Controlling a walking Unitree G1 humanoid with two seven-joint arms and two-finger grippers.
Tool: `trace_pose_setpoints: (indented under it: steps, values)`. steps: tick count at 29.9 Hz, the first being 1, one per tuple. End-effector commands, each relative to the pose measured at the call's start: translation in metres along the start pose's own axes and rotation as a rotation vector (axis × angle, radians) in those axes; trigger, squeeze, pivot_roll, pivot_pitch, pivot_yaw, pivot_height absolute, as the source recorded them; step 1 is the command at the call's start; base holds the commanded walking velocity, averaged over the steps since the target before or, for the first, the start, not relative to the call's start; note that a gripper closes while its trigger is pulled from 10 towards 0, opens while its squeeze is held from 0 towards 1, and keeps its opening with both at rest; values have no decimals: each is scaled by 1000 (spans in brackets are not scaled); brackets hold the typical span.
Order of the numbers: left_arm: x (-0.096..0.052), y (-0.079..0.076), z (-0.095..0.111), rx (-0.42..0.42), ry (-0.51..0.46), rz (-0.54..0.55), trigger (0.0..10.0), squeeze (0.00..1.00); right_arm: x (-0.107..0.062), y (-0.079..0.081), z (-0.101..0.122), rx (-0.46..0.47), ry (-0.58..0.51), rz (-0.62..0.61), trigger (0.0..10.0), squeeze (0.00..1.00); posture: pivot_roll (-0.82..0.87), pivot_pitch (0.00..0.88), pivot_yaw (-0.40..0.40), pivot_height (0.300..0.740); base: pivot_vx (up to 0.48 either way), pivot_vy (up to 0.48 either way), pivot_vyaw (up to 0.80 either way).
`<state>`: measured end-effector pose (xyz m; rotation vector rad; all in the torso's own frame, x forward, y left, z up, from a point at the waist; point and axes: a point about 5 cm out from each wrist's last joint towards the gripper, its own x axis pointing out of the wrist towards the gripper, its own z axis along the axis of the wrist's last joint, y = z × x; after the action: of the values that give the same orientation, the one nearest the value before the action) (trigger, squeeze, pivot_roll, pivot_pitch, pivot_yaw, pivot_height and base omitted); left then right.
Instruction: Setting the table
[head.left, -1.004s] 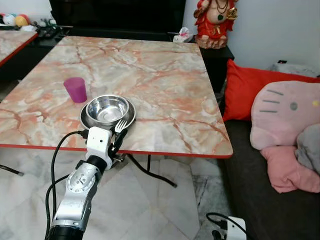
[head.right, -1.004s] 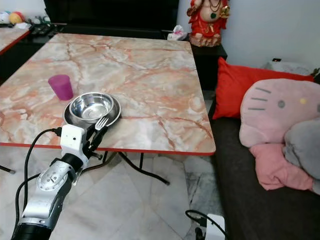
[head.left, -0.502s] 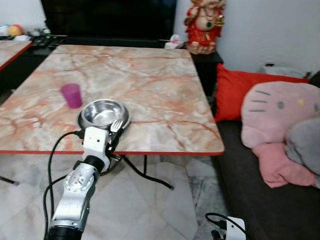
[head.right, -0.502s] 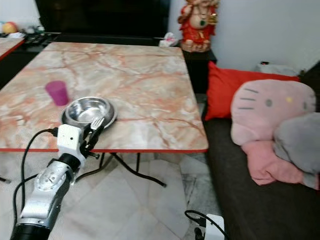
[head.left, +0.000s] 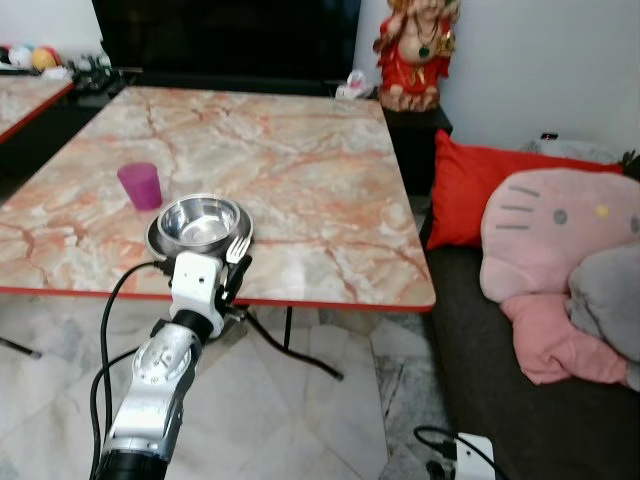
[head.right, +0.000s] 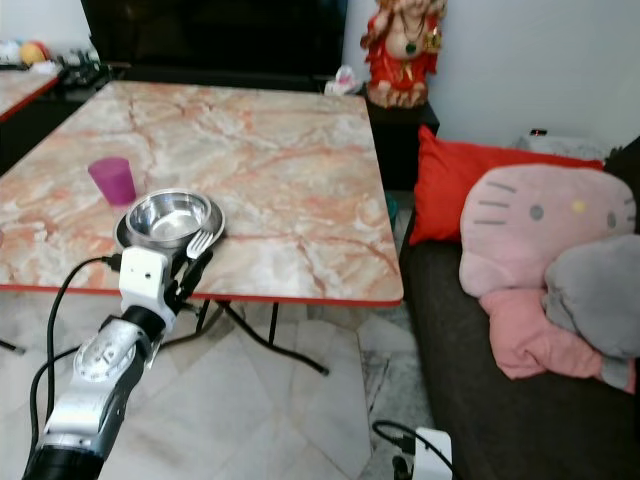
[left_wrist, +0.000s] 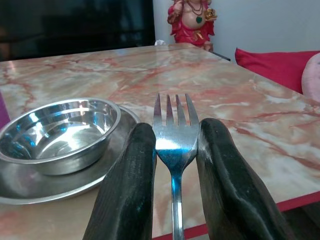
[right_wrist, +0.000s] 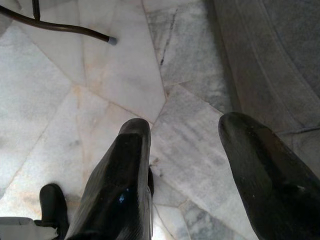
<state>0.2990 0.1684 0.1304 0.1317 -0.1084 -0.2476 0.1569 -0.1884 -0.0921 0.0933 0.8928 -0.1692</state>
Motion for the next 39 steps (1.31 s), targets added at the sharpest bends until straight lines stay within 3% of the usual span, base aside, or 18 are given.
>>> trace_pose_setpoints:
  steps: [1, 10, 27, 39]
  values:
    - [1, 2, 4, 18, -16, 4, 10000, 0, 0, 0, 1, -2, -1, 1, 10000, 0, 94, 0, -65, 740, 0, -296, 0]
    - [1, 1, 4, 17, -14, 2, 10000, 0, 0, 0, 0, -4, 1, 1, 10000, 0, 95, 0, -67, 740, 0, -333, 0]
    - [1, 0, 5, -23, -24, 1, 10000, 0, 0, 0, 1, -2, 0, -3, 10000, 0, 93, 0, -68, 740, 0, 0, 0]
    - [1, 3, 5, -23, -21, 12, 10000, 0, 0, 0, 1, -4, 1, -2, 10000, 0, 94, 0, -69, 740, 340, 0, -168]
